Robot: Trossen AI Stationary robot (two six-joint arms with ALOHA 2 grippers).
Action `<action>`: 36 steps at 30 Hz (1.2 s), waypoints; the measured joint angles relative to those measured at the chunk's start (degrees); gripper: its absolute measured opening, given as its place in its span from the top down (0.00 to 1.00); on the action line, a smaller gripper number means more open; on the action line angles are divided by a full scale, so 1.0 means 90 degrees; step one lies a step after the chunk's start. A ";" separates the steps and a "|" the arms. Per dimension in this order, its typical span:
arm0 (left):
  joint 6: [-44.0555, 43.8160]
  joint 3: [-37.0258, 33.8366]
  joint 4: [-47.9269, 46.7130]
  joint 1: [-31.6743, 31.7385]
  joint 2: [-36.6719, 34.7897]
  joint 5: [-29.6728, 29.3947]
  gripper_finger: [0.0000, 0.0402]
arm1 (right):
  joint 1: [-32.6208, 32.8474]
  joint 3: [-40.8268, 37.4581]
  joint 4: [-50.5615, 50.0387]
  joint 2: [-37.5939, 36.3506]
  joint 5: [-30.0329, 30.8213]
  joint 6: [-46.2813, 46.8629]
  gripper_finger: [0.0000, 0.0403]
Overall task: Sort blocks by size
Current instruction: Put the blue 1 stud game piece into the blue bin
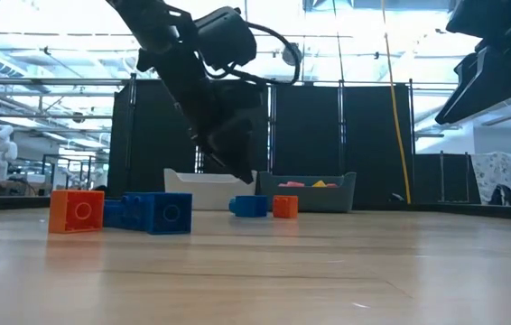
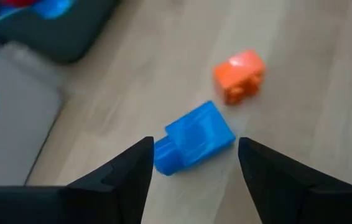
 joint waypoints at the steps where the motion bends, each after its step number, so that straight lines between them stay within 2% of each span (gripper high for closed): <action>1: 0.0326 0.0000 0.0002 0.0053 0.0000 0.0223 0.41 | 0.0000 0.0000 -0.0002 0.0000 0.0000 0.0000 0.52; 5: 0.1305 0.0000 0.0095 0.0284 0.0000 0.0990 0.41 | 0.0000 0.0000 -0.0002 0.0001 0.0002 0.0000 0.52; 10: 0.2225 0.0000 0.0222 0.0449 0.0000 0.1101 0.41 | 0.0000 0.0000 -0.0001 0.0000 0.0007 -0.0082 0.52; 14: 0.2865 0.0000 0.0179 0.0541 0.0000 0.1811 0.41 | 0.0000 0.0000 -0.0002 0.0000 0.0007 -0.0121 0.52; 17: 0.3280 0.0000 0.0255 0.0536 0.0000 0.1924 0.41 | 0.0000 0.0000 0.0000 0.0000 0.0010 -0.0143 0.52; 27: 0.3558 -0.0002 0.0325 0.0834 0.0103 0.1856 0.41 | 0.0000 0.0000 0.0000 0.0000 0.0039 -0.0143 0.52; 32: 0.3690 0.0029 0.0470 0.0925 0.0305 0.2382 0.41 | 0.0000 0.0000 0.0014 0.0000 0.0051 -0.0145 0.52; 36: 0.3958 0.0027 0.0492 0.0912 0.0398 0.2437 0.41 | 0.0000 0.0000 0.0018 0.0000 0.0067 -0.0168 0.52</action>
